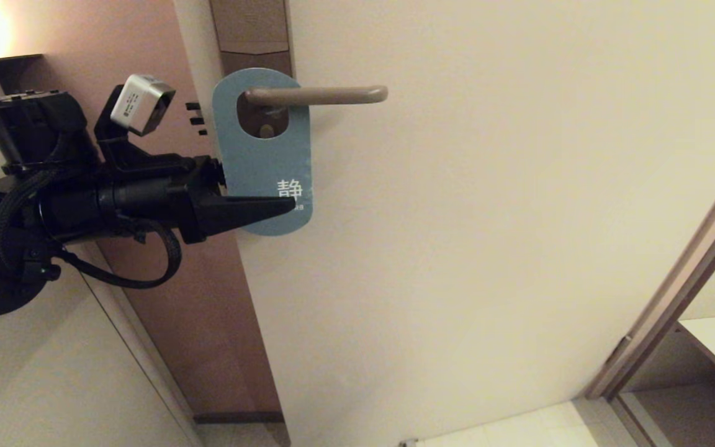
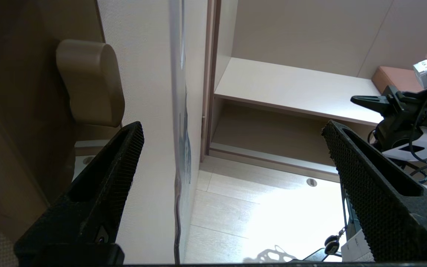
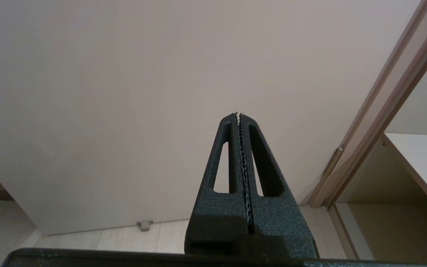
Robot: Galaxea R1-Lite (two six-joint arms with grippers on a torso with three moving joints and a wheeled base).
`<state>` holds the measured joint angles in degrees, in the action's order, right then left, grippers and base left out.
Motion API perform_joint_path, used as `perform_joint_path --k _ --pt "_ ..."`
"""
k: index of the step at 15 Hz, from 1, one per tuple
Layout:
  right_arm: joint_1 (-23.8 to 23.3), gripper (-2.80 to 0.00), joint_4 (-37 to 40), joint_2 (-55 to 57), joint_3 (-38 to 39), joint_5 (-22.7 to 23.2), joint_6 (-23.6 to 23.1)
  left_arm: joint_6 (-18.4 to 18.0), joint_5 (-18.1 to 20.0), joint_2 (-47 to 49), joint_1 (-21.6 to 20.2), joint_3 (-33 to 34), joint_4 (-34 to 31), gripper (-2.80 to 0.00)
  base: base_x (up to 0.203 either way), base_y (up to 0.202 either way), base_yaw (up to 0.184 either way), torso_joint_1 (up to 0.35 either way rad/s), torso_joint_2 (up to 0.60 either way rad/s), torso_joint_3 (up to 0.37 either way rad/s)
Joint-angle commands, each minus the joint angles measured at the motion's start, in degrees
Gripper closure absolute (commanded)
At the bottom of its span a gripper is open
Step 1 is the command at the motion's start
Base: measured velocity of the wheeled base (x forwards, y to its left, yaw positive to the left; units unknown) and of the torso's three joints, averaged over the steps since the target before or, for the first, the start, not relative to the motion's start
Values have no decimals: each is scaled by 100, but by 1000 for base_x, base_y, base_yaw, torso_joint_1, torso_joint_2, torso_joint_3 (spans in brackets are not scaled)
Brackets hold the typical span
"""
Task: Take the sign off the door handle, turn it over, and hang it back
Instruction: Take down the sign
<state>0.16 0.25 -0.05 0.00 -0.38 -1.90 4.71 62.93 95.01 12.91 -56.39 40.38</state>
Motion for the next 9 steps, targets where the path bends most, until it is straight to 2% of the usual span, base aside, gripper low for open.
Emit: perform_joint_path --k 1,7,8,9 --pt "2 0 1 5 0 -6 -3 4 27 -9 18 -3 23 -280 0 0 0 0 0 0" --pt "2 0 1 5 0 -3 -3 -101 27 -27 9 6 23 -280 0 0 0 0 0 0" --pt "2 0 1 5 0 -6 -3 -89 41 -23 9 0 23 0 0 0 0 0 0 0" --pt "2 0 1 5 0 3 -3 -72 51 -27 9 4 23 0 0 0 0 0 0 0"
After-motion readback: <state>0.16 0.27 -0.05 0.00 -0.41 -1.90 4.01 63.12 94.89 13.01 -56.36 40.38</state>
